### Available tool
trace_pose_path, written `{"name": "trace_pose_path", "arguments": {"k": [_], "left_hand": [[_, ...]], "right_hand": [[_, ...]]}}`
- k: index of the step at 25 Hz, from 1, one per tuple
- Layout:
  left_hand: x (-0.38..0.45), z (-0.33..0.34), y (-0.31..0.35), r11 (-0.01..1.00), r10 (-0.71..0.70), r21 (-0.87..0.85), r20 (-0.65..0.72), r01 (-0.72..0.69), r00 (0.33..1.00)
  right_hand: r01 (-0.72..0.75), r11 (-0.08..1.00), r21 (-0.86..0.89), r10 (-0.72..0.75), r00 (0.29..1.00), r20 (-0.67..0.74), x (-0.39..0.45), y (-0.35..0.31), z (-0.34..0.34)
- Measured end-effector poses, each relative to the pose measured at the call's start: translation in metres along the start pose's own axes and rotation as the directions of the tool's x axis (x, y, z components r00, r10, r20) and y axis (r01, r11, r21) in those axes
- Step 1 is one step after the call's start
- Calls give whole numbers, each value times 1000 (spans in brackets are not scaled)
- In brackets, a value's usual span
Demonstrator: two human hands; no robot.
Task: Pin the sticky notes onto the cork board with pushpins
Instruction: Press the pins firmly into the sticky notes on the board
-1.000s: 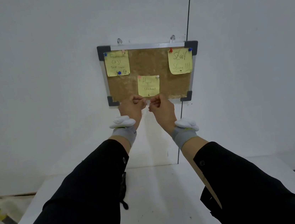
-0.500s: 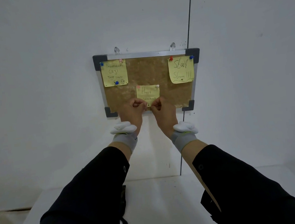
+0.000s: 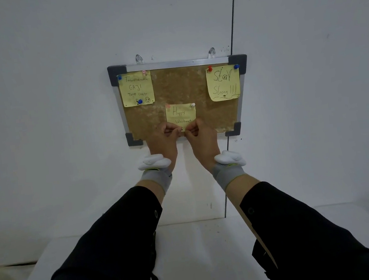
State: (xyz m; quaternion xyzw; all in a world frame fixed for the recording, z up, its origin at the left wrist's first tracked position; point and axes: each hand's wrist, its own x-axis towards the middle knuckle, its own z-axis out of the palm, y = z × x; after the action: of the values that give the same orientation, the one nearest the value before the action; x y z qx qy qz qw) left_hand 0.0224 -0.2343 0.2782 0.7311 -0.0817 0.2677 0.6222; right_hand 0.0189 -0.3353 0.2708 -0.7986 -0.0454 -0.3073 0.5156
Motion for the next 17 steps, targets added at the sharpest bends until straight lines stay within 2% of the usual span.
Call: {"name": "trace_pose_path", "arguments": {"k": [12,17], "left_hand": [[5,9,-13,994,53,100,-9,-52,999],[4,6,-12,988,83,125,32,-86,996]], "right_hand": [[19,1000,13,-19,1000,8,2,6,2],[22,1000,3,-22,999,36,0,3,-2]]}}
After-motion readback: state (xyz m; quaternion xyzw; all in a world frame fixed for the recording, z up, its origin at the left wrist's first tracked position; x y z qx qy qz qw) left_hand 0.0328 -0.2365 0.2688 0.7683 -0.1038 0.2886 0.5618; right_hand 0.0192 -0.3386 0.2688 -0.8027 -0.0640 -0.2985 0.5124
